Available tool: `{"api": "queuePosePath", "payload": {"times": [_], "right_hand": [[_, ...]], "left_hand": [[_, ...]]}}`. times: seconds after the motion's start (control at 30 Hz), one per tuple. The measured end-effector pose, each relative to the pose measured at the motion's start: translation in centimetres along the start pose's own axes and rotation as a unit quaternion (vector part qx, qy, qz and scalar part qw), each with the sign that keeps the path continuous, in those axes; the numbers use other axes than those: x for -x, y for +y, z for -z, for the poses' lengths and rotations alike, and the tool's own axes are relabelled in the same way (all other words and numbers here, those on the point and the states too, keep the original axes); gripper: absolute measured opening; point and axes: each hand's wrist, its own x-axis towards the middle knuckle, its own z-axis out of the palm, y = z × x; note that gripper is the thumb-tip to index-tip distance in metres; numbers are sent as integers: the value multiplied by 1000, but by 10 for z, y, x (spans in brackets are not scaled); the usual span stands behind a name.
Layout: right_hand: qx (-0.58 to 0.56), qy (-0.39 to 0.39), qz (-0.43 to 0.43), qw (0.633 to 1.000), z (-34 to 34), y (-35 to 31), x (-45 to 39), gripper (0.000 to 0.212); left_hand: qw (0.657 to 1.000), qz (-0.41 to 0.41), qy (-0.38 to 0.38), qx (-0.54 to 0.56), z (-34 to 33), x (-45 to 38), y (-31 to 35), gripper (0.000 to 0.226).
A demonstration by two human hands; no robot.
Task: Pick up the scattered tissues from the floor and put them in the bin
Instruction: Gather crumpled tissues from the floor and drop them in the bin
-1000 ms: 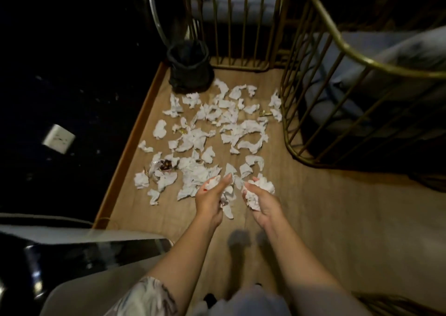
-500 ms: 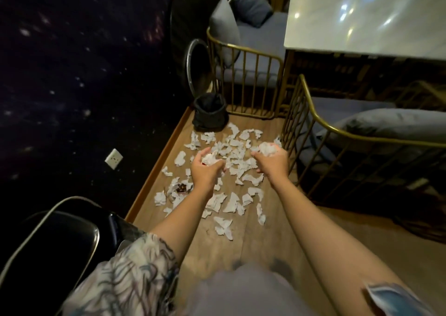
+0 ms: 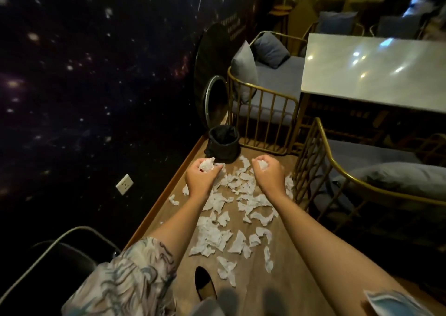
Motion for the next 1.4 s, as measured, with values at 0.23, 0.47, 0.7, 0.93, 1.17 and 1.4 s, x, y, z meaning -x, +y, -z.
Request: {"api": "queuePosePath", "payload": {"times": [0.23,0.47,0.7,0.93,1.17,1.4], "right_hand": [[89,-6,80,993,-66,-1,-88,12],[118,31,134,983,-125,-8,-175,8],[209,24,192,959,-167,-3,-253,8],[288,-72,295,908,-225,52,-376,26],[320,-224,216,895,-326,145,-543,31],[337,-289,227,867,-445,244,-669,33]], "left_hand": [[997,-39,-21,-63,-10,-118,-3,23],[974,-131,-83,-163,-22,-240,-9,23],[922,-204,-156,-289,-55,-334,-14,29],[904,-205,-178,-331,-130,-455,-44,33],[826,-194,-252,-465,-236,-613,-120,43],[857,-57,-241,-453,-337,-748,-238,48]]}}
